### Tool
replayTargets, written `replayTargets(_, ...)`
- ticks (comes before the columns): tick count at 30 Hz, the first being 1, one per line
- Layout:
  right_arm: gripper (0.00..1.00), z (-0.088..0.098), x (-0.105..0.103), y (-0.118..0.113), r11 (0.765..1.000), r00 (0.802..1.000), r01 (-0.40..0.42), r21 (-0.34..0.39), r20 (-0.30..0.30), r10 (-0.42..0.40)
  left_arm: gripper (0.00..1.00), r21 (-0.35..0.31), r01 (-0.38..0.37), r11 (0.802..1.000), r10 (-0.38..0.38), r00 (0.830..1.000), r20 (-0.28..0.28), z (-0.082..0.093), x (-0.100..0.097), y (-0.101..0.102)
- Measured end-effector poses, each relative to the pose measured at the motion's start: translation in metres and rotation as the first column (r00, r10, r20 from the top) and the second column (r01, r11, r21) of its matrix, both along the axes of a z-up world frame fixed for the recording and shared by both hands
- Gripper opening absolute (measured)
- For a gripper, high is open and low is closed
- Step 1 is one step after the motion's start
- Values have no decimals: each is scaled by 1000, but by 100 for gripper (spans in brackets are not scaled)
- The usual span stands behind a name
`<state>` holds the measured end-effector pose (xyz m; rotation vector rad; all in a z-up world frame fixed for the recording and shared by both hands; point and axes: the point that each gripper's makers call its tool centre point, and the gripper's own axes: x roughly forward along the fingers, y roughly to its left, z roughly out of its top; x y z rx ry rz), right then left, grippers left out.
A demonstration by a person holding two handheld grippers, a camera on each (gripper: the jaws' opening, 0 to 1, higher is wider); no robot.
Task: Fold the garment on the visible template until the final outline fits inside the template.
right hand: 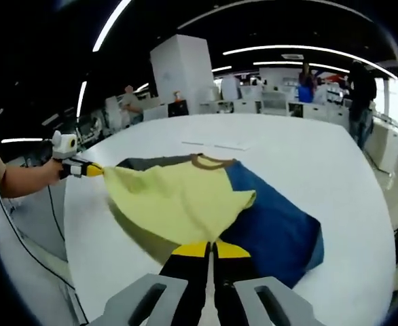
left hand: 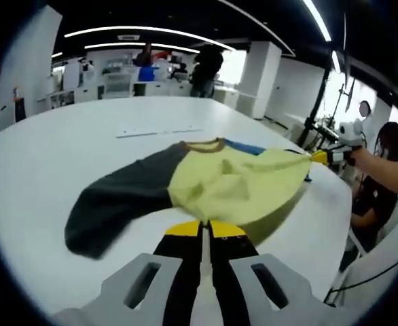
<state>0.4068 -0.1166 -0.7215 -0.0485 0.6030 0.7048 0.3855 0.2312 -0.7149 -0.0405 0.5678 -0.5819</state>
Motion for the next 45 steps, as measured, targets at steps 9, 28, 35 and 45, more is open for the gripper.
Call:
replayTargets(9, 0, 15, -26, 1, 999, 999, -40, -9, 8, 40, 0, 22, 37, 999, -37, 999, -3, 9, -28, -4)
replayTargets(28, 0, 10, -88, 6, 995, 993, -97, 15, -68, 98, 0, 45, 59, 997, -55, 995, -83, -8, -94, 4)
replayTargets(35, 0, -4, -108, 9, 993, 986, -115, 18, -120, 116, 0, 46, 47, 998, -42, 993, -114, -16, -106, 11)
replayTargets(45, 0, -33, -139, 14, 990, 967, -136, 28, -213, 139, 0, 50, 47, 998, -38, 984, -176, -35, -121, 13)
